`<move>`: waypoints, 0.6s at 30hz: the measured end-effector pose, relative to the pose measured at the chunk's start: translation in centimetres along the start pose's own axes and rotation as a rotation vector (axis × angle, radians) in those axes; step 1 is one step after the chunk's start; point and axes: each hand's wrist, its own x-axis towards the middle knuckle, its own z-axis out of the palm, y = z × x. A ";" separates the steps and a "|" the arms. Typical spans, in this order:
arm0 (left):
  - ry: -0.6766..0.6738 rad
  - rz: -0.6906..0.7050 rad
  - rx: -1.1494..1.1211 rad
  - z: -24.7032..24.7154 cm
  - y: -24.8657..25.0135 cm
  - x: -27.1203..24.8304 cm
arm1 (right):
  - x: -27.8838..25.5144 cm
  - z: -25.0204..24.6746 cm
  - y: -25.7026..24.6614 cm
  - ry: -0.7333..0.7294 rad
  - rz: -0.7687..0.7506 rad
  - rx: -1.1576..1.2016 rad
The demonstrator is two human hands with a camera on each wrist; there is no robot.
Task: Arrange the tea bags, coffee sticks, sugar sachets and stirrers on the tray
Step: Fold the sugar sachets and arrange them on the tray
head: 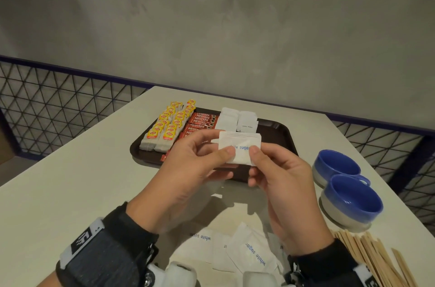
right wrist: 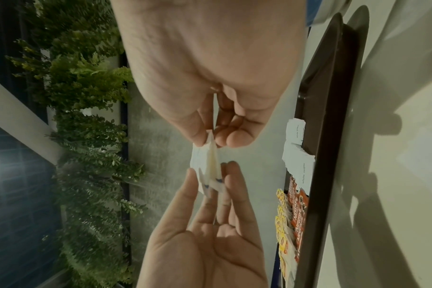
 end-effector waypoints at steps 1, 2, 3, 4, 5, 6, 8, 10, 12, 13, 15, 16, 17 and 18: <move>-0.011 -0.011 -0.013 0.1 -0.1 0.0 | 0.1 -0.1 0.0 0.007 0.005 0.007; -0.011 -0.015 -0.025 0.2 -0.1 0.0 | 0.1 -0.1 0.1 0.012 0.011 0.014; -0.008 -0.013 -0.032 0.2 -0.2 0.0 | 0.2 -0.2 0.2 0.018 0.017 0.019; -0.006 -0.010 -0.034 0.2 -0.2 0.0 | 0.2 -0.2 0.3 0.024 0.024 0.020; -0.005 -0.005 -0.031 0.2 -0.1 0.0 | 0.3 -0.2 0.3 0.025 0.030 0.020; -0.005 0.000 -0.029 0.2 0.0 0.0 | 0.3 -0.2 0.3 0.017 0.037 0.021; -0.001 0.009 -0.033 0.2 0.1 0.0 | 0.2 -0.2 0.2 -0.025 0.050 0.006; 0.001 0.010 -0.033 0.2 0.1 0.0 | 0.2 -0.1 0.3 -0.058 0.041 -0.023; 0.000 0.000 -0.025 0.3 0.0 0.0 | 0.2 -0.1 0.6 -0.048 0.016 -0.039; -0.003 -0.009 -0.024 0.3 -0.1 0.0 | 0.3 0.0 0.6 -0.037 0.001 -0.041; -0.016 -0.026 -0.018 0.4 -0.2 -0.1 | 0.2 0.1 0.6 -0.029 -0.022 -0.036; -0.028 -0.032 -0.008 0.4 -0.2 -0.2 | 0.2 0.1 0.6 -0.030 -0.031 -0.034; -0.041 -0.035 0.003 0.5 -0.3 -0.3 | 0.1 0.1 0.5 -0.034 -0.040 -0.037; -0.048 -0.033 0.012 0.7 -0.4 -0.5 | 0.1 0.1 0.5 -0.036 -0.048 -0.042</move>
